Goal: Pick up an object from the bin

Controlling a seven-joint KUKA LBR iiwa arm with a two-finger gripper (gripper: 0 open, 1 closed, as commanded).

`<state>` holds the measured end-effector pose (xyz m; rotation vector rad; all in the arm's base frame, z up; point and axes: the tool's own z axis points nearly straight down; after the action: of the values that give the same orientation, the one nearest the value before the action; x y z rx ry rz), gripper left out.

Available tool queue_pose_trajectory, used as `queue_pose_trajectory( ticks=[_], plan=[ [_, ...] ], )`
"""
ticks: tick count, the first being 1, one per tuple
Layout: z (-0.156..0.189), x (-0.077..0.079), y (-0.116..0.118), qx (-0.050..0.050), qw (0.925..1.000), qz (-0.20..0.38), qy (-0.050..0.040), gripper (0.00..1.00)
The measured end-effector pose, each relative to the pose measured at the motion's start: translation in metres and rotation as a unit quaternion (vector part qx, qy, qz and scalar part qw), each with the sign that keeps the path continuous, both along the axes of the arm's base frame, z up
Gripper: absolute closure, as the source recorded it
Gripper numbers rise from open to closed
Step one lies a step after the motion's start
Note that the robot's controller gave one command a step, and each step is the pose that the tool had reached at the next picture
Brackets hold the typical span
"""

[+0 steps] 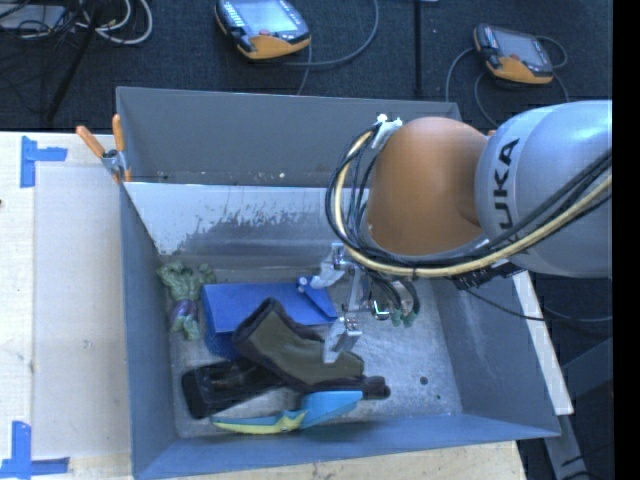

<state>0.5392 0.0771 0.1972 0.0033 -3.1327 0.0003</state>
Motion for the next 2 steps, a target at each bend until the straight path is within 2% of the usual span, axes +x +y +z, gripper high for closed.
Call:
queue_pose_trajectory(
  ticks=[1, 2],
  plan=[
    [0.004, 0.002, 0.000, 0.000, 1.0000, -0.001, -0.0036, 0.00],
    [-0.096, 0.069, 0.054, -0.001, 0.9998, 0.001, -0.0179, 1.00]
  ],
)
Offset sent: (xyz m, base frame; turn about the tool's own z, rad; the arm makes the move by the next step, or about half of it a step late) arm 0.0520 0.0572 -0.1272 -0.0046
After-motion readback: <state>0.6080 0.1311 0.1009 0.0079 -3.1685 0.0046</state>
